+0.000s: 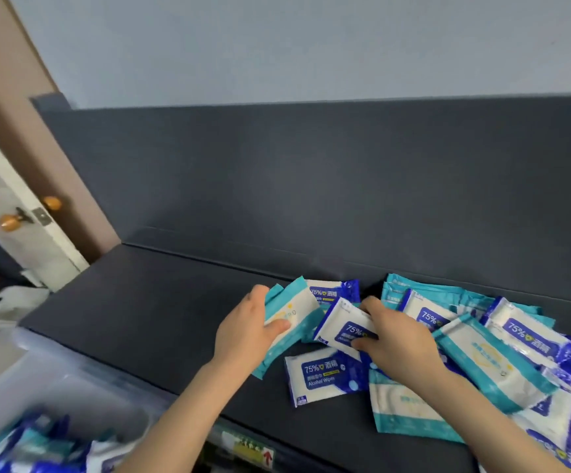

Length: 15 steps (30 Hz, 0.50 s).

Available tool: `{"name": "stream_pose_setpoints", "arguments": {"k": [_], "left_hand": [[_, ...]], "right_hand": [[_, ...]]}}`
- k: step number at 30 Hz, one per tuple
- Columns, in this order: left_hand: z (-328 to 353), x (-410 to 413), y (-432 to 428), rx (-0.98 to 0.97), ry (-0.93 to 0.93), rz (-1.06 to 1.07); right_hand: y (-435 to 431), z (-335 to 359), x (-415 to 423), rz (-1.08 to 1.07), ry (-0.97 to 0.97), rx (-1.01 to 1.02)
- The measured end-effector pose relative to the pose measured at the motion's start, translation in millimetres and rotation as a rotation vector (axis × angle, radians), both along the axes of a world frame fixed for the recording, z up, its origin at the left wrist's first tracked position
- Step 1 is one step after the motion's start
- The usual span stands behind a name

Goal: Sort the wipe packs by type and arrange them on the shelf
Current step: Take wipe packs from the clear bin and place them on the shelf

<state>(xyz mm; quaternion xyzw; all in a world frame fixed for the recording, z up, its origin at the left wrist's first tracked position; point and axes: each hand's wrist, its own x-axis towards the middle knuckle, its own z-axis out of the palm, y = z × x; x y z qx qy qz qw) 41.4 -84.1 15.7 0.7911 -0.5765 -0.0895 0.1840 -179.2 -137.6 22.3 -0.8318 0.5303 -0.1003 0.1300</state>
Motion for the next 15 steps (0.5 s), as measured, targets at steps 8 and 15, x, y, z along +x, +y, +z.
{"name": "stream_pose_setpoints", "arguments": {"k": [8,15], "left_hand": [[4,46,64,-0.038,0.028,0.227],[-2,104,137,-0.059,0.080,0.425]], "right_hand": [[7,0,67,0.231,-0.054,0.025],[41,5,147,0.443,-0.042,0.011]]}}
